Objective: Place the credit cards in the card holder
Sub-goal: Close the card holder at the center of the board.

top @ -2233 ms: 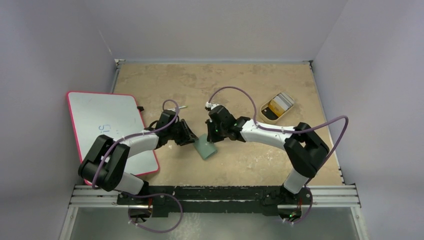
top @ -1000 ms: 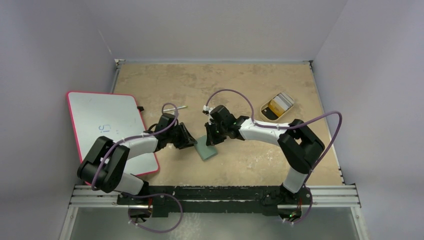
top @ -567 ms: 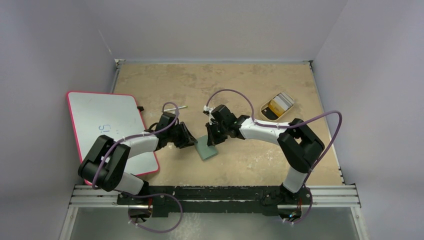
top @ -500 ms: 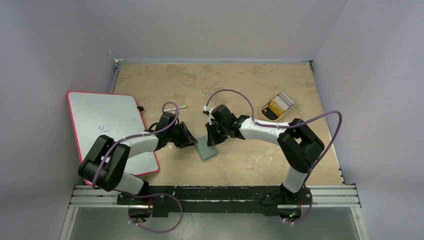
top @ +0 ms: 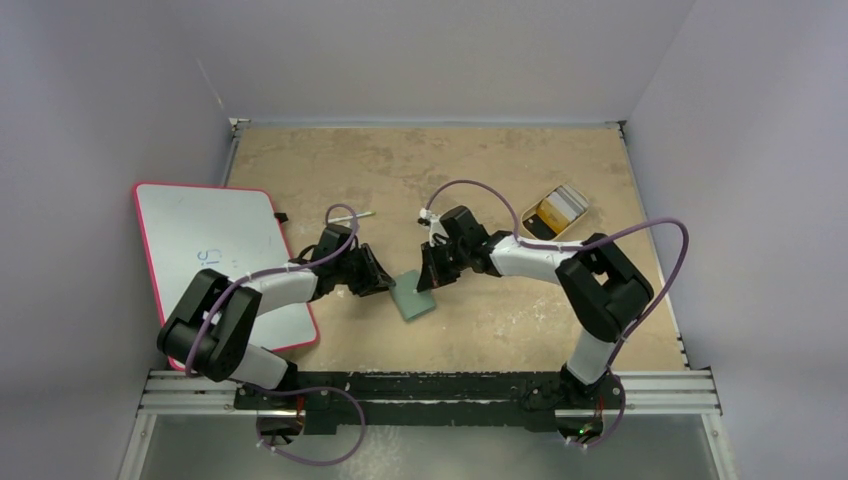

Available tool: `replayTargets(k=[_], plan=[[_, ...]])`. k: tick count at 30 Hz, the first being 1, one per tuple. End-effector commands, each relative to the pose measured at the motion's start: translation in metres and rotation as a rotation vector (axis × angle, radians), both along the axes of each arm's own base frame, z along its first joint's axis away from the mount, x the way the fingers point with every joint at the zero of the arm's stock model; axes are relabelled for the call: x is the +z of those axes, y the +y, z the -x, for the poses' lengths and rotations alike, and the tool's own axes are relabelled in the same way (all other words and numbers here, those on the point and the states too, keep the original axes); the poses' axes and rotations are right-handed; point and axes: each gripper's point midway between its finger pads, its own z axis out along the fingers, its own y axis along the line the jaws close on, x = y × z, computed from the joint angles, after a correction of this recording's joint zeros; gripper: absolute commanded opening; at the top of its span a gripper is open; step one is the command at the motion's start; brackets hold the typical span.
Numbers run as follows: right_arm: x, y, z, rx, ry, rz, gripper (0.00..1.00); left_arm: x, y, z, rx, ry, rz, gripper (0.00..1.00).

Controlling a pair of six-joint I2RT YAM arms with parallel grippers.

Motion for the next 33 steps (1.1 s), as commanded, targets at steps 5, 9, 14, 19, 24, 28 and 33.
replayTargets(k=[5, 9, 14, 19, 24, 28, 33], plan=[[0.011, 0.008, 0.005, 0.047, 0.033, -0.117, 0.0, 0.015, -0.009, -0.014, -0.021, -0.057, 0.034, 0.26], [0.015, 0.008, 0.006, 0.051, 0.036, -0.138, 0.0, 0.014, -0.01, -0.014, -0.024, -0.055, 0.036, 0.26], [0.008, 0.005, 0.004, 0.04, 0.04, -0.106, 0.0, 0.014, -0.01, -0.014, -0.027, -0.055, 0.037, 0.26], [-0.003, -0.003, -0.001, 0.03, 0.029, -0.032, 0.0, 0.013, -0.01, -0.013, -0.026, -0.053, 0.036, 0.26], [-0.006, -0.005, -0.001, 0.029, 0.026, -0.017, 0.02, 0.014, -0.01, -0.014, -0.025, -0.055, 0.038, 0.26], [0.003, 0.004, -0.009, 0.035, 0.008, -0.048, 0.0, 0.014, -0.01, -0.014, -0.026, -0.054, 0.038, 0.26], [0.006, 0.006, -0.01, 0.033, 0.005, -0.059, 0.0, 0.014, -0.01, -0.013, -0.027, -0.052, 0.037, 0.26]])
